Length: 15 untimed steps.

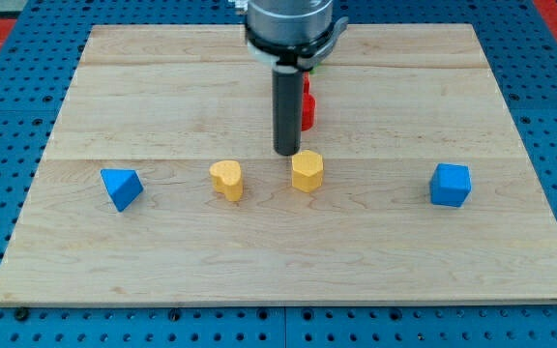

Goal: Move the red blocks above the blue triangle

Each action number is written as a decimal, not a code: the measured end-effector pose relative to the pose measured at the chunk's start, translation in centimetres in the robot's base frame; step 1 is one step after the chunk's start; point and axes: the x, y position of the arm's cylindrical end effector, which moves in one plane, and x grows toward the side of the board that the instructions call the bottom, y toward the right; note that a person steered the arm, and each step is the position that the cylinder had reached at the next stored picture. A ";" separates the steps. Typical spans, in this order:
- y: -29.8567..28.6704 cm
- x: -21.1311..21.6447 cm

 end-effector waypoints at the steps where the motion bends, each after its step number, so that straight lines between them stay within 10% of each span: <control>1: 1.8 0.3; 5: 4.5 -13.0; 7: -11.8 -12.0; 10: 9.4 -6.4; 12: -5.1 -7.3; 14: 3.7 -11.0; 15: -5.0 -11.7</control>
